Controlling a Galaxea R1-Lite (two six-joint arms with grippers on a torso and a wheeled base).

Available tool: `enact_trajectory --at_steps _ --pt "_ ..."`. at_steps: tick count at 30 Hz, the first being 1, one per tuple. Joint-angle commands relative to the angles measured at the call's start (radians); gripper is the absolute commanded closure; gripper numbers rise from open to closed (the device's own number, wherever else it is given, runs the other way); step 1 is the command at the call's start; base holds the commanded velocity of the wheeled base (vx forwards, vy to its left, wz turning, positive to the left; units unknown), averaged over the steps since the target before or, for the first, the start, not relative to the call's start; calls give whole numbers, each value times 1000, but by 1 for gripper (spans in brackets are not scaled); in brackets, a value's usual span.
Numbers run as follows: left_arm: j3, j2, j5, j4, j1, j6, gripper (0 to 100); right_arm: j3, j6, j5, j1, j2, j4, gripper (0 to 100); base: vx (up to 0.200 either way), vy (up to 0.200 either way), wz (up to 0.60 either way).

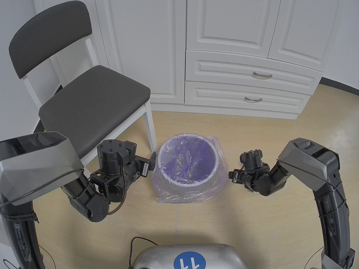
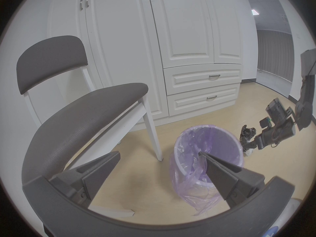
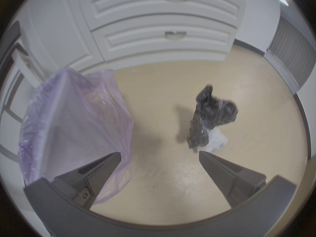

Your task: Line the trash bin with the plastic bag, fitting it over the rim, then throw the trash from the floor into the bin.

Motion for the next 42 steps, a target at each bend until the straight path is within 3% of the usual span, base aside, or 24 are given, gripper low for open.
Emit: enact_trajectory --at_steps 1,9,14,23,25,28,33,37,42 --pt "85 -125 -2 1 -31 1 0 382 -224 -10 -21 -324 -296 0 0 0 0" --pt "169 -230 -3 -10 -23 -25 0 635 -379 -9 -9 -689 -285 0 0 0 0" --pt "258 -333 -11 -2 15 -66 0 689 -383 1 5 -884 -230 0 0 0 0" --pt "315 -432 -11 -8 37 -108 0 611 -382 1 -44 -959 -79 0 0 0 0" --pt "383 -514 -12 -7 43 -174 0 649 -374 1 -59 -971 -83 0 0 0 0" --pt "419 -547 -34 5 75 -246 0 709 -360 24 -75 -957 -84 0 0 0 0" --pt "424 -583 -58 5 116 -246 0 638 -317 123 -178 -819 -56 0 0 0 0" --pt "441 -622 -55 8 113 -243 0 493 -238 128 -234 -644 98 0 0 0 0" --pt "442 -650 -57 8 126 -223 0 244 -47 175 -250 -416 341 0 0 0 0"
